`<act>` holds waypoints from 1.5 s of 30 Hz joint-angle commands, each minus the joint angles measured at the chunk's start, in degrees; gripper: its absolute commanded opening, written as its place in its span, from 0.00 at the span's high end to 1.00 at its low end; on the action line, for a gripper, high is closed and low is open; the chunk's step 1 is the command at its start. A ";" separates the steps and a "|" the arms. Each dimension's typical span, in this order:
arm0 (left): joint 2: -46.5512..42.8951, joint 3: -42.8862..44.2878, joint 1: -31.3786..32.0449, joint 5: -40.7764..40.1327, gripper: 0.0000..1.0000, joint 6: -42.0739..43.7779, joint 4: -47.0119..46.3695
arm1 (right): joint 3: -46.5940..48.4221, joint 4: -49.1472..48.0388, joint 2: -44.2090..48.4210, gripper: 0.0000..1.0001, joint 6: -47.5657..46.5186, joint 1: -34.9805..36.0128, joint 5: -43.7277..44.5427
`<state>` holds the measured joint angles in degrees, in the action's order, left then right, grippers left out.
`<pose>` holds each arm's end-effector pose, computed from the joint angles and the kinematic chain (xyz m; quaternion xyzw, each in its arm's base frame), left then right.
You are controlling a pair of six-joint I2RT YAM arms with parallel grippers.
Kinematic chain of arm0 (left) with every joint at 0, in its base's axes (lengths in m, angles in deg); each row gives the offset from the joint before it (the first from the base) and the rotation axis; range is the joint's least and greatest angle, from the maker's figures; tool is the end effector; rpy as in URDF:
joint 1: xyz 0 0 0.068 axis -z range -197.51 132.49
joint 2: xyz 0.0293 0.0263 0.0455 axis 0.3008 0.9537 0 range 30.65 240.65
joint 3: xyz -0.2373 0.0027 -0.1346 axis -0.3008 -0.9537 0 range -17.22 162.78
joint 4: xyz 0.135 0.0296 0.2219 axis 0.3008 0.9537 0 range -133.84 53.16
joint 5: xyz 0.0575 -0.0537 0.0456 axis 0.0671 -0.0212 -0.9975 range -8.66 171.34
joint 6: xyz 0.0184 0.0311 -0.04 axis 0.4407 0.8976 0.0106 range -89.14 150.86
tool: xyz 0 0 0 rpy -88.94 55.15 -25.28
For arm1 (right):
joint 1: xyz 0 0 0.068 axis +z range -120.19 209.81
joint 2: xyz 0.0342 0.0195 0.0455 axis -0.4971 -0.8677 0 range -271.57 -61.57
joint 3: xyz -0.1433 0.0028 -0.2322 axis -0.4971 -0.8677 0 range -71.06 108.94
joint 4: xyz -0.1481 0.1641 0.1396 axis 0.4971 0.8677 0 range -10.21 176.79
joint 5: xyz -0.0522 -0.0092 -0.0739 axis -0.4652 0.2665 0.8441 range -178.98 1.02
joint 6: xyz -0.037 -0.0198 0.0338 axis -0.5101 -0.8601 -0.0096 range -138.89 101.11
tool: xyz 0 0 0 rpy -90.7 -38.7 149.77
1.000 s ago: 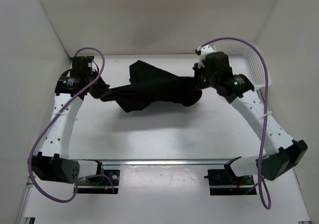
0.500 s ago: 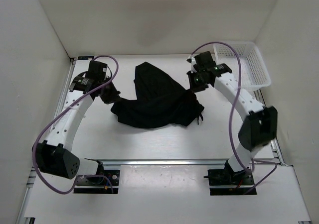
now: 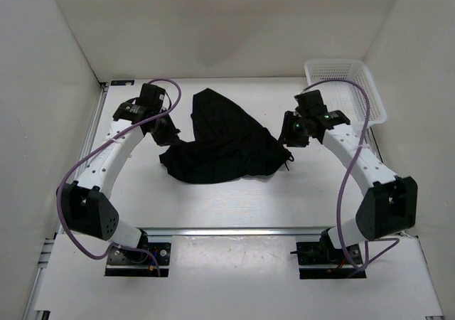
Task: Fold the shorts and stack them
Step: Flatten the shorts out
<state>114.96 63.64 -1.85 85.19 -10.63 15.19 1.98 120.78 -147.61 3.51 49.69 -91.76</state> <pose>0.2811 -0.0813 0.3242 -0.2092 0.9480 -0.1424 0.1932 0.2989 0.1099 0.2917 0.0133 0.9507 0.1329 0.2799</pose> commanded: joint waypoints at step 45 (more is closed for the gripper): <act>3.47 17.72 0.51 -4.74 0.90 1.94 2.49 | 37.15 3.66 -20.66 1.00 21.57 5.09 25.91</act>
<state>116.21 72.09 -1.52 81.61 -10.24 18.69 30.70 126.18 -172.13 31.44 57.40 -69.80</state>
